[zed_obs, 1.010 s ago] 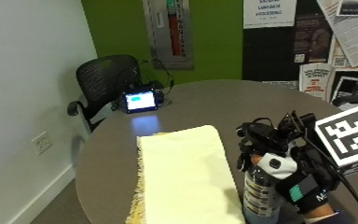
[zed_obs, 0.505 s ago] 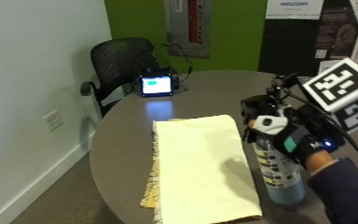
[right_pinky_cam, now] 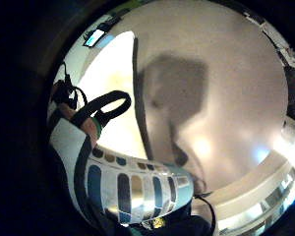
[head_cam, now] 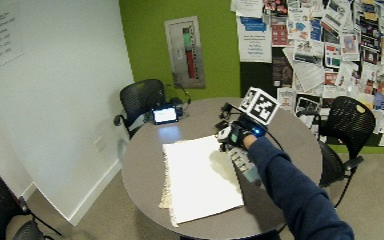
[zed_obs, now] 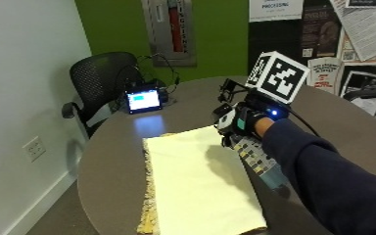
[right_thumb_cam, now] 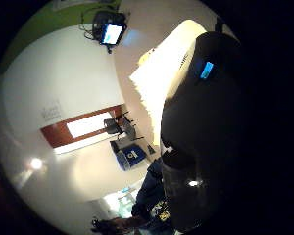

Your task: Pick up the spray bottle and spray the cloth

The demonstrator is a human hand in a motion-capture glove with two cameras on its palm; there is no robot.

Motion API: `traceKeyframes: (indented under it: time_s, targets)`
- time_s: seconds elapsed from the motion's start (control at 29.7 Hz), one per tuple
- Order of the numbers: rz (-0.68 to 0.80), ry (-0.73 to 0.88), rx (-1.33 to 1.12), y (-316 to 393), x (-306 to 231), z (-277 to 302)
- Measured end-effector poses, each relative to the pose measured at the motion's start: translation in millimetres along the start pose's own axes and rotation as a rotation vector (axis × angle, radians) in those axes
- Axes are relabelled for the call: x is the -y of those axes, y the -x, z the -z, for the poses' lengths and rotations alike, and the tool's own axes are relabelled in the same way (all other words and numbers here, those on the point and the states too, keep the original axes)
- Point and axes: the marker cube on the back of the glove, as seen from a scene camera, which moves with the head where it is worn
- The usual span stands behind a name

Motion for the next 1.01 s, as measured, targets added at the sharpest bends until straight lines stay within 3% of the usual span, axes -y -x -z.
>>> traceKeyframes:
  time_s: [0.67, 1.01]
  targets:
    - [-0.213, 0.167, -0.122, 20, 27, -12]
    - [-0.195, 0.169, -0.155, 21, 22, -11]
